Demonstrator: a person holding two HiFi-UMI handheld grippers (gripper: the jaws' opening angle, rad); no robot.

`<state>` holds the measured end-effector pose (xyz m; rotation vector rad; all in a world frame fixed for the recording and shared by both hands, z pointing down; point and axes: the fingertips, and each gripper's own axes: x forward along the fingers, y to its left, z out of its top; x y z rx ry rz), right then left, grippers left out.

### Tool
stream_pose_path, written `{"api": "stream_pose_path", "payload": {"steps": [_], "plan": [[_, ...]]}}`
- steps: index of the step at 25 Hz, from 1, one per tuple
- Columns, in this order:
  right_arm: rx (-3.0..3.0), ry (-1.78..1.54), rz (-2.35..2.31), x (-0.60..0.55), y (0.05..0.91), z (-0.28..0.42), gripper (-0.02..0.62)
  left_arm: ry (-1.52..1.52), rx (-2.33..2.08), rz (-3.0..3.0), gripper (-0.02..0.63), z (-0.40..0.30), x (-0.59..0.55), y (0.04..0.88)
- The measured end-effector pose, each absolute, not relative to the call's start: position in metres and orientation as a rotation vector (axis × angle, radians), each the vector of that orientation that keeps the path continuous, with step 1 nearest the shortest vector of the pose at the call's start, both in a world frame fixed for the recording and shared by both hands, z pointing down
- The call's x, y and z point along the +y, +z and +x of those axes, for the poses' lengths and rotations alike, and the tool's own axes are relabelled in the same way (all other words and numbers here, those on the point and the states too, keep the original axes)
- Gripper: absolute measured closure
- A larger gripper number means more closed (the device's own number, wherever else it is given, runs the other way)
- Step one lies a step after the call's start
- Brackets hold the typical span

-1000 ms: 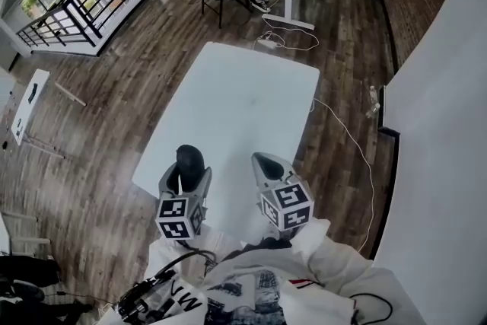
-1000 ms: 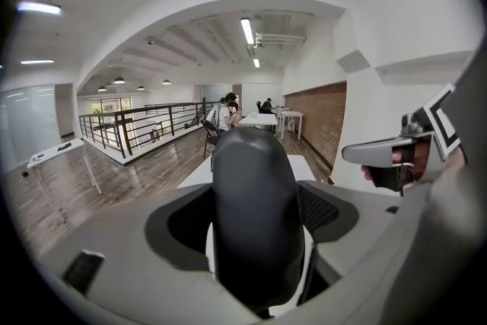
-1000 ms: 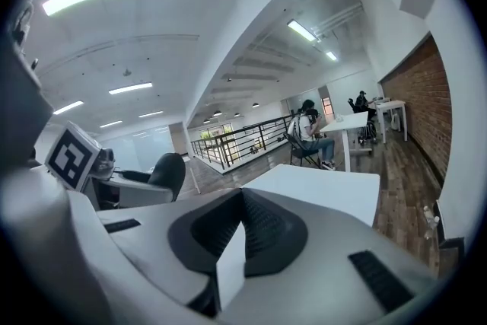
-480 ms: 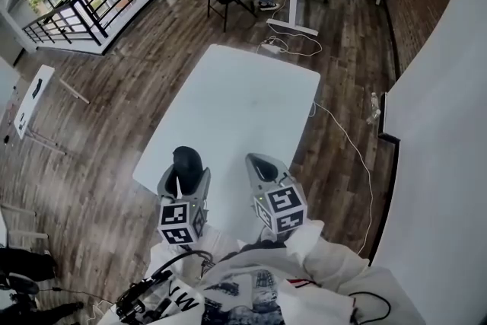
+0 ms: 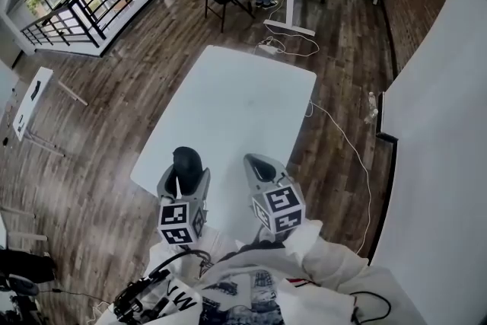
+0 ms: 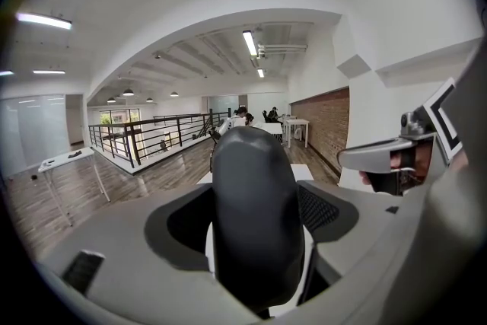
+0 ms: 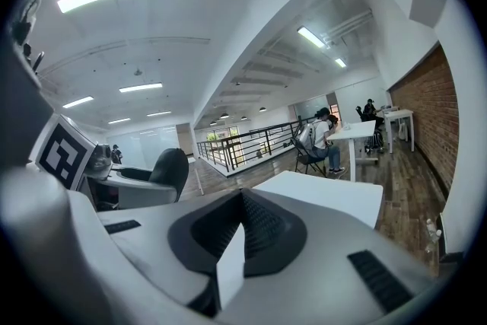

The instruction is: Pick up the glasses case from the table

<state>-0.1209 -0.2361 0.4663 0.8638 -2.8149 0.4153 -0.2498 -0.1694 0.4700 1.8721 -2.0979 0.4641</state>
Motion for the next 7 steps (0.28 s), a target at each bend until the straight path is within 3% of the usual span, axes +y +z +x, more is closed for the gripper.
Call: {"api": "stream_pose_path", "payload": {"steps": [7], "plan": [[-2.817,0.428,0.867,-0.2399,0.4674,-0.1203,0.604,0.478,-2.121,1.875,0.238,-0.2495,-0.1721,0.4684]]}}
